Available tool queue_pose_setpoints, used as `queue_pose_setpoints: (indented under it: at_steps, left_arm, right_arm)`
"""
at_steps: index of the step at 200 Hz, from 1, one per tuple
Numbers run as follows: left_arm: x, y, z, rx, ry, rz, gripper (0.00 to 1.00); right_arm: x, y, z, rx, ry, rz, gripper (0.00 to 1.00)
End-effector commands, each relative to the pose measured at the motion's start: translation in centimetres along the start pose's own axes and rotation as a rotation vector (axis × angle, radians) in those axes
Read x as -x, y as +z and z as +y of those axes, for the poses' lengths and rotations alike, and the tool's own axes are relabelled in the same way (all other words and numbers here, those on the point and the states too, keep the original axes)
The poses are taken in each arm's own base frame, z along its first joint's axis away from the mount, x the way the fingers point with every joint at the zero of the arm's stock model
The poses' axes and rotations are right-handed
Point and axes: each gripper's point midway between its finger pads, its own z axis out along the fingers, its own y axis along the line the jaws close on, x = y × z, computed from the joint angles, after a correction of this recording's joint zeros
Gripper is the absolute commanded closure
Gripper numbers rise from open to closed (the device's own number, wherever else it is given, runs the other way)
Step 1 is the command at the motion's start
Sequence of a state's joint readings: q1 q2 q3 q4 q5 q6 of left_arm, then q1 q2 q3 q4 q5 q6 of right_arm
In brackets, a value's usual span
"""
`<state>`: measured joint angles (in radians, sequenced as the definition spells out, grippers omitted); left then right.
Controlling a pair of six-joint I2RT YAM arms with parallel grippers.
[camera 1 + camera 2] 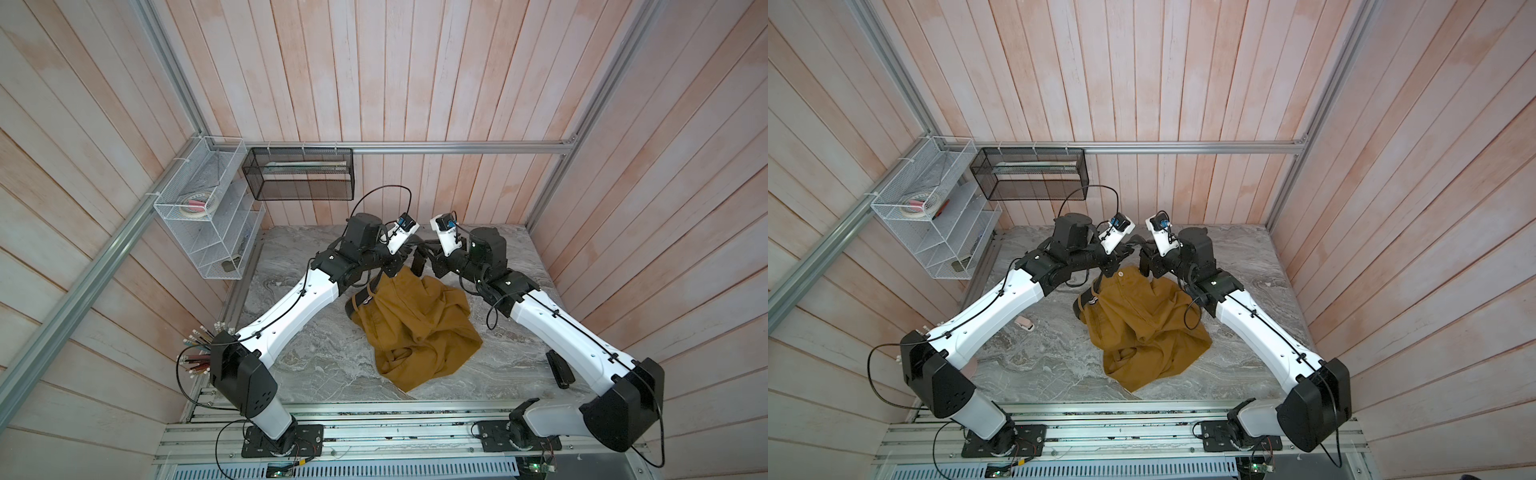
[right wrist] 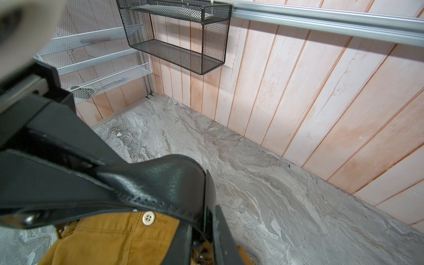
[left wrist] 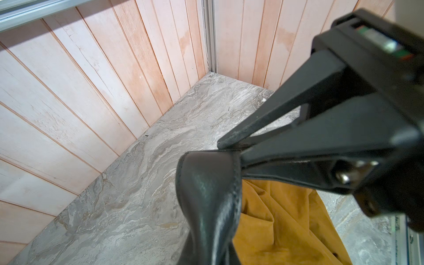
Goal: Remove the belt from the trousers
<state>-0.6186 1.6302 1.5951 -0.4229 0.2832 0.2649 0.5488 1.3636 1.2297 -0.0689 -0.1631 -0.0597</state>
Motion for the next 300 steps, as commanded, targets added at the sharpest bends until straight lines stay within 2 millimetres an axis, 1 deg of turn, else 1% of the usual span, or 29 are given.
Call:
queue_pose_setpoints:
  at_steps: [1,10,34,58,71,92,128,145,156,168,175,192,222,242,254,264,270,275,293,300]
  left_arm:
    - [0.6,0.4,-0.6,-0.031,-0.005,-0.008,1.00]
    - [0.5,0.4,-0.7,-0.036,-0.006,-0.006,1.00]
    - [0.5,0.5,-0.6,-0.037,-0.011,-0.007,1.00]
    - [0.5,0.4,-0.7,-0.039,-0.013,-0.007,1.00]
    - [0.5,0.4,-0.6,-0.038,-0.012,-0.004,1.00]
    - [0.3,0.5,-0.7,-0.038,-0.012,0.001,1.00]
    - [0.3,0.5,-0.7,-0.037,-0.012,0.002,1.00]
    - [0.9,0.2,-0.6,-0.035,-0.014,-0.014,1.00]
    - [1.6,-0.2,-0.6,-0.033,-0.018,-0.037,1.00]
    - [2.9,-0.9,-0.5,-0.026,-0.019,-0.079,1.00]
    - [3.6,-1.4,-0.5,-0.023,-0.019,-0.104,1.00]
    - [5.7,-3.0,-0.5,-0.014,-0.020,-0.175,1.00]
    - [9.0,-5.9,-0.6,-0.014,-0.024,-0.319,1.00]
    - [10.0,-7.4,-0.6,-0.014,-0.043,-0.398,1.00]
    - [10.1,-8.0,-0.4,-0.017,-0.056,-0.428,1.00]
    - [10.1,-8.3,-0.3,-0.027,-0.070,-0.443,1.00]
    - [10.1,-8.3,-0.3,-0.036,-0.076,-0.449,1.00]
    - [10.0,-8.4,-0.3,-0.040,-0.081,-0.450,1.00]
    - [9.7,-8.2,-0.3,-0.049,-0.090,-0.447,1.00]
    - [9.7,-8.2,-0.4,-0.054,-0.092,-0.450,1.00]
  right_arm:
    - [0.6,-0.1,0.8,0.039,0.002,0.004,0.79]
    - [0.9,-0.2,0.8,0.037,0.002,0.002,0.76]
    - [1.2,-0.3,0.8,0.036,0.001,0.003,0.76]
    - [0.7,-0.1,0.8,0.037,0.004,0.017,0.76]
    - [0.5,0.0,0.9,0.040,0.005,0.023,0.82]
    - [0.5,-0.1,0.8,0.039,0.006,0.024,1.00]
    - [0.0,-0.1,0.8,0.038,-0.002,0.045,1.00]
    - [-0.5,0.0,0.9,0.038,-0.002,0.057,1.00]
    - [-1.1,0.1,0.8,0.036,0.000,0.066,1.00]
    - [-1.9,0.3,0.8,0.034,0.003,0.078,1.00]
    - [-2.5,0.5,0.8,0.035,0.004,0.085,0.97]
    - [-4.2,1.0,0.8,0.036,0.006,0.114,0.91]
    - [-6.9,1.8,0.2,0.034,0.027,0.151,0.88]
    - [-8.6,2.2,-0.2,0.040,0.046,0.170,0.83]
    - [-9.2,2.4,-0.3,0.046,0.055,0.175,0.79]
    - [-9.7,2.5,-0.3,0.050,0.059,0.181,0.79]
    - [-10.1,2.5,-0.3,0.052,0.064,0.187,0.79]
    - [-10.3,2.6,-0.3,0.055,0.066,0.192,0.81]
    - [-10.8,2.7,-0.3,0.057,0.073,0.196,0.95]
    - [-10.9,2.7,-0.4,0.057,0.075,0.196,0.99]
